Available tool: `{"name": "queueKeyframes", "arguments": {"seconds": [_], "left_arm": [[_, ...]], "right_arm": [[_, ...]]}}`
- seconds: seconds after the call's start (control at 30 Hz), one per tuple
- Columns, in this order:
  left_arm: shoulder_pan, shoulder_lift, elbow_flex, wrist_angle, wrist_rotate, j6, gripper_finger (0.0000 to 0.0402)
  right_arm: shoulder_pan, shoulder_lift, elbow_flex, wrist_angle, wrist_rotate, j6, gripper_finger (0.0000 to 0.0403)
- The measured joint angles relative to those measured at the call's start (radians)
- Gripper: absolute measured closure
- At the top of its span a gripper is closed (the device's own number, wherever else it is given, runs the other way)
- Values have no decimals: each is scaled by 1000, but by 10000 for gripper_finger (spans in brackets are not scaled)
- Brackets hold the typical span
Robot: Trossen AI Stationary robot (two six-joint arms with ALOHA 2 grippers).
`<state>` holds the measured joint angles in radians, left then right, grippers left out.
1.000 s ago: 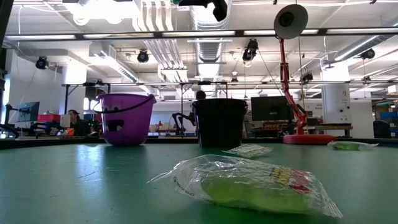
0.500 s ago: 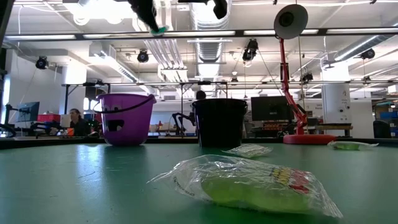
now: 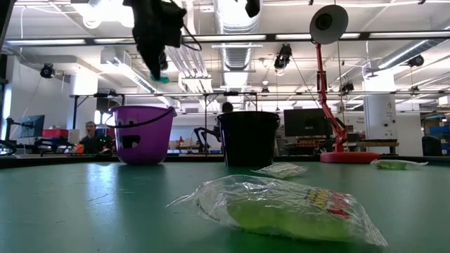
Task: Sort candy
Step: Put the blue gummy into the violet bucket
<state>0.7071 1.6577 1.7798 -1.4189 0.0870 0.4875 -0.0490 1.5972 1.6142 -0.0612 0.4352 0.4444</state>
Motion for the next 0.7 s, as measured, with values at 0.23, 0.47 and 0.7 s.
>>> {"name": "queueKeyframes", "arguments": {"seconds": [0.23,0.47,0.7], "left_arm": [[13,-2,-111,61,0,4,401],[21,7,-129,50,-95,-23,401],[22,7,-127,50,-104,-34,368]], "right_arm": [[-4,-26,0,-69,2,-11,293],[-8,-37,0,-83,2,-53,293],[-17,-43,0,-98,3,-53,296]]}}
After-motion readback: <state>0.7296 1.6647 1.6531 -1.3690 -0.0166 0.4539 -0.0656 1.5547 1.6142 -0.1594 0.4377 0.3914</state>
